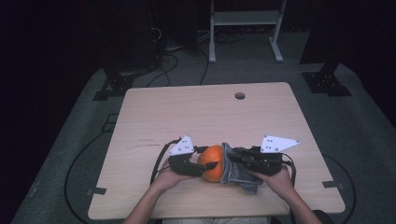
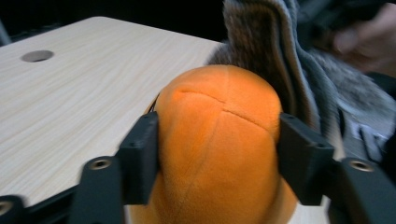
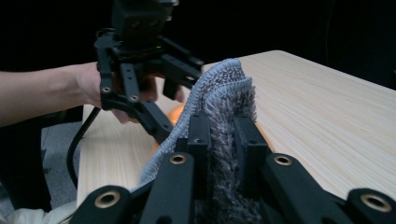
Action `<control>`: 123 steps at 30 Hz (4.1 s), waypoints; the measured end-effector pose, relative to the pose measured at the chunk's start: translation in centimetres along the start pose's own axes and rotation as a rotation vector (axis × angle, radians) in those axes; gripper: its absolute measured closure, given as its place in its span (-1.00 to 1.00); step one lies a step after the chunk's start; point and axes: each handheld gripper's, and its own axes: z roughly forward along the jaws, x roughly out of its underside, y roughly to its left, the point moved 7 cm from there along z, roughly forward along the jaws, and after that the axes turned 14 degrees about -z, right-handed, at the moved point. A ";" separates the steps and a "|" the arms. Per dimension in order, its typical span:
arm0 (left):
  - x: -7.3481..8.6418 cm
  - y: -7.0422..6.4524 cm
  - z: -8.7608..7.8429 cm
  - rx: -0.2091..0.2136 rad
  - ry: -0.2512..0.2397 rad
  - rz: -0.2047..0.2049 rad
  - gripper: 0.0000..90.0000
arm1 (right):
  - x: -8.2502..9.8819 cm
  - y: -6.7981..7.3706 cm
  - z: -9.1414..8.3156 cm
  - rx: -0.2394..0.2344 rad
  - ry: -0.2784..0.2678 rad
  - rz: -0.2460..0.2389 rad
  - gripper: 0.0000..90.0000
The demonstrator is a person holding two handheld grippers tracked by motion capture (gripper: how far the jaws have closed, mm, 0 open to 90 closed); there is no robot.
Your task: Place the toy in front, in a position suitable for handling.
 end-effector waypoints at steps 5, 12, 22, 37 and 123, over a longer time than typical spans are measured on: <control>0.6 0.3 0.2 0.047 0.034 -0.012 -0.81 | 1.6 -1.0 0.2 0.011 0.018 0.052 0.74; 1.3 1.1 0.8 0.026 0.020 0.000 -0.55 | 2.4 -1.9 -0.2 0.022 0.007 0.100 0.74; 0.3 0.9 -0.2 -0.042 0.010 -0.024 -0.18 | 1.0 -1.0 -0.5 0.014 -0.023 0.082 0.74; 1.0 0.8 0.5 0.003 0.006 -0.022 -0.60 | 1.4 -1.9 0.1 0.079 0.037 0.027 0.74; 1.9 0.5 1.2 -0.019 0.010 0.001 -0.17 | 4.0 -2.0 -2.1 0.022 0.043 0.129 0.76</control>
